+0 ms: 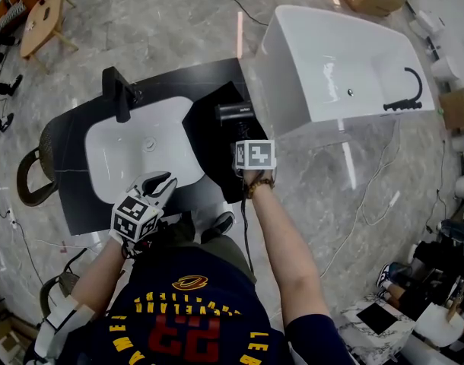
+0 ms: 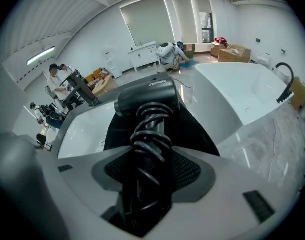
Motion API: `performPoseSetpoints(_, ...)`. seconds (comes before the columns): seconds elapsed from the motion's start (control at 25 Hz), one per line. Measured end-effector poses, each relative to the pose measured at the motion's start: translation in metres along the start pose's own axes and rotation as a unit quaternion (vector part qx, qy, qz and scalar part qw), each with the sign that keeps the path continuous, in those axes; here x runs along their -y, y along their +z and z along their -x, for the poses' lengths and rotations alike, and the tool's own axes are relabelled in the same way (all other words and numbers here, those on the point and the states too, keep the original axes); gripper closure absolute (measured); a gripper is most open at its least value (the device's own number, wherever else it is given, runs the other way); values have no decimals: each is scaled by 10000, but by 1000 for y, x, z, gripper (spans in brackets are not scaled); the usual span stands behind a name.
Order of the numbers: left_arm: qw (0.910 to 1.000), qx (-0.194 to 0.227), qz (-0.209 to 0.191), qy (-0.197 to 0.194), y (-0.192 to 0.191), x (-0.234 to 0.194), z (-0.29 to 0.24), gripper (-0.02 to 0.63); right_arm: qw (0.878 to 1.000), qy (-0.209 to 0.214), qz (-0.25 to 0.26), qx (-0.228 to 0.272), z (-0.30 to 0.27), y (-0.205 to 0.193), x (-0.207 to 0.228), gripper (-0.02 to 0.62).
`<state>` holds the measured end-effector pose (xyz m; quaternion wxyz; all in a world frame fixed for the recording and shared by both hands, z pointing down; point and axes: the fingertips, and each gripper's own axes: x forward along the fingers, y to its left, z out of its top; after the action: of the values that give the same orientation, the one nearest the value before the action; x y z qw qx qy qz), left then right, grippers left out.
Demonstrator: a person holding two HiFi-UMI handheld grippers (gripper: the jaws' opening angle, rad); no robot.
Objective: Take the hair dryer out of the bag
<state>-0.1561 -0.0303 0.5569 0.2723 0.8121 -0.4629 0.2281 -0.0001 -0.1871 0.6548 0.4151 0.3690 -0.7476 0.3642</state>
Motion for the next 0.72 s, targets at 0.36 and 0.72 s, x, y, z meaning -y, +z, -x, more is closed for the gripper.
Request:
performPoseSetpoints(0.36,9998,193,14,-40,18,1,-6,537,9992,-173,356,112,-1,-3,1,371)
performPoseSetpoints(0.72,9993,300,-116,-178,30,16,-7,537,9864,-146,684,1489,83,21,-18,371)
